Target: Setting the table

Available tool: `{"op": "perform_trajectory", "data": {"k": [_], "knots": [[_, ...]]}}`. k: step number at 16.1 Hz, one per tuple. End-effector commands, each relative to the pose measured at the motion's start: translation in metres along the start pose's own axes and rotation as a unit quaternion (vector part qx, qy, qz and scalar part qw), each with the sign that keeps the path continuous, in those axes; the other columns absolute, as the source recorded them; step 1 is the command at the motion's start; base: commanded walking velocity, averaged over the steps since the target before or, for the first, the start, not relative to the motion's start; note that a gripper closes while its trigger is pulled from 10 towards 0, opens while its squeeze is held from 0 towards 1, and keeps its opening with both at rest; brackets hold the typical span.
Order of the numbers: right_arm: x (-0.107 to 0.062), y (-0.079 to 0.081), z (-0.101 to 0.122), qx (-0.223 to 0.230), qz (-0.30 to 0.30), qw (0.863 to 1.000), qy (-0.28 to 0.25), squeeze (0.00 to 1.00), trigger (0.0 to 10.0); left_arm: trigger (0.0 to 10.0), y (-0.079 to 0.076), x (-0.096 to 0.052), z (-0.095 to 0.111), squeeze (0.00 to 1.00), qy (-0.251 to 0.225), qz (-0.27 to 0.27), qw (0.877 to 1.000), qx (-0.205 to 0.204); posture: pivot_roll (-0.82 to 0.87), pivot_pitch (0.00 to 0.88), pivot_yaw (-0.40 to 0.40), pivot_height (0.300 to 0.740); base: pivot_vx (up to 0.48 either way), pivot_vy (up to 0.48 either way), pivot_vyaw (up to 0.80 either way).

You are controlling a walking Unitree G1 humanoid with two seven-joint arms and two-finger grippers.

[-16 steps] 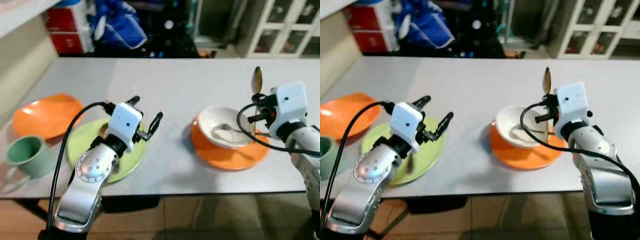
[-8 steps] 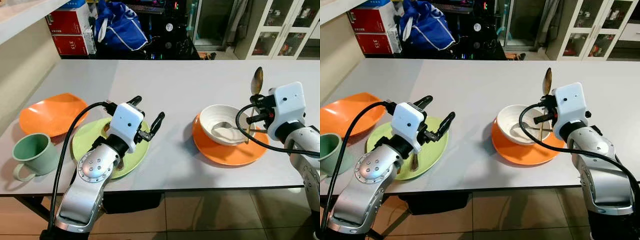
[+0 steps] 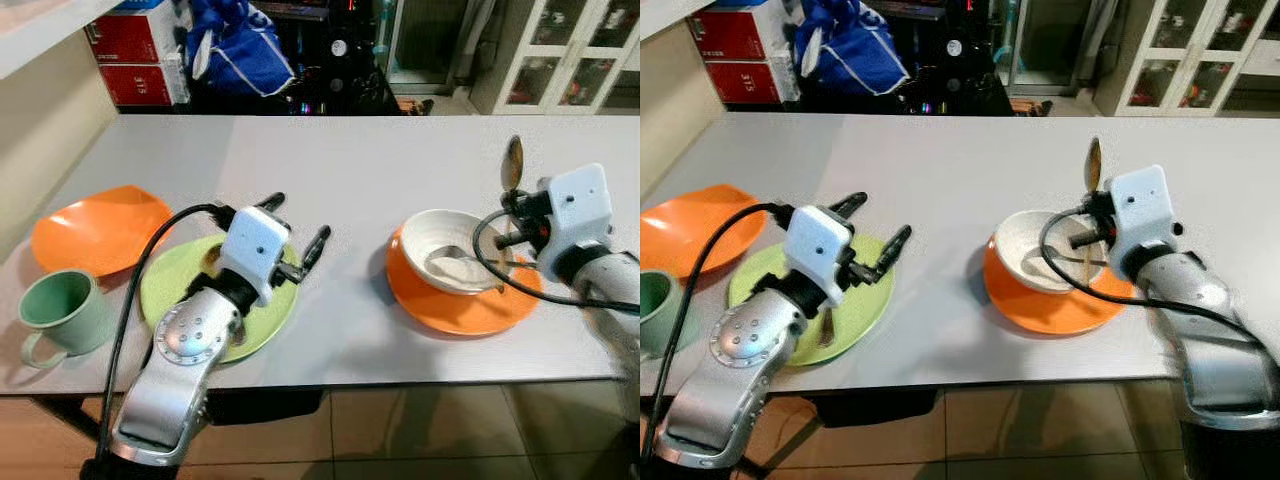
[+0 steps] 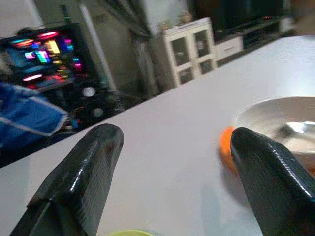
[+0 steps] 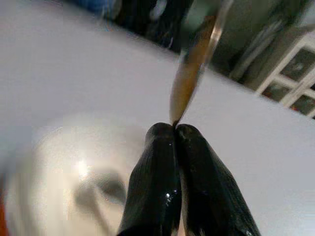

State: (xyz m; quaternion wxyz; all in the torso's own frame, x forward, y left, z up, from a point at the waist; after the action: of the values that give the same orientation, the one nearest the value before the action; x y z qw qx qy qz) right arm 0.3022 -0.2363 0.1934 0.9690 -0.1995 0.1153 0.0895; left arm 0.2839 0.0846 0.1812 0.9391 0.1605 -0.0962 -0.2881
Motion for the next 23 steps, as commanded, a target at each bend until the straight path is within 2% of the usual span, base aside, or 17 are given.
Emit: {"op": "perform_trajectory", "data": {"k": [1,5,8,9,14,19,23], "knots": [[-0.009,-0.008,-0.021,-0.046,0.032,0.995,0.087,0.00,10.0,10.0,-0.022,0.002,-0.001,0.00,0.001,-0.052,0.999,-0.008,-0.08,0.000,-0.027,0.740,0.000,0.000,0.00],[-0.004,-0.006,-0.018,-0.038,0.028,0.996,0.080,0.00,10.0,10.0,-0.022,0.003,-0.004,0.00,0.005,-0.039,0.999,-0.019,-0.08,0.000,-0.025,0.740,0.000,0.000,0.00],[-0.001,-0.005,-0.018,-0.044,0.050,0.994,0.091,0.00,10.0,10.0,-0.022,0.004,-0.003,0.00,0.005,-0.058,0.998,-0.007,-0.09,0.000,-0.002,0.740,0.000,0.000,0.00],[0.004,-0.004,-0.018,-0.045,0.058,0.993,0.094,0.00,10.0,10.0,-0.022,0.006,-0.002,0.00,0.004,-0.066,0.998,-0.002,-0.10,0.000,0.005,0.740,0.000,0.000,0.00],[0.051,0.002,-0.025,-0.068,0.090,0.985,0.127,0.00,10.0,10.0,-0.030,0.011,-0.001,0.00,0.003,-0.102,0.995,0.007,-0.11,0.000,0.023,0.740,0.000,0.000,0.00],[0.076,0.010,-0.026,-0.072,0.120,0.981,0.133,0.00,10.0,10.0,-0.033,0.007,-0.002,0.00,0.007,-0.103,0.995,0.002,-0.09,0.000,0.003,0.740,0.000,0.000,0.00],[0.077,0.012,-0.018,-0.097,0.135,0.978,0.128,0.00,10.0,10.0,-0.034,0.004,-0.001,0.00,0.009,-0.102,0.995,0.000,-0.09,0.000,-0.007,0.740,0.000,0.000,0.00]]}}
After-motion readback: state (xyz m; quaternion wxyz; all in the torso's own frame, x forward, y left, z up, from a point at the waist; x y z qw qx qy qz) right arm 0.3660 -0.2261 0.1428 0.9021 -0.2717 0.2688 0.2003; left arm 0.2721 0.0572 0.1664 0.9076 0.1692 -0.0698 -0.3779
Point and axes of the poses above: a point about 5 cm out from each wrist's last joint towards the gripper, its own x axis pointing out of the wrist towards the gripper, its own z axis along the axis of the wrist's last joint, y = z × x, the point moved 3 cm from there along x, pointing out of the wrist towards the gripper, and after that the axes turned 3 degrees about x, right-handed, at the moved point
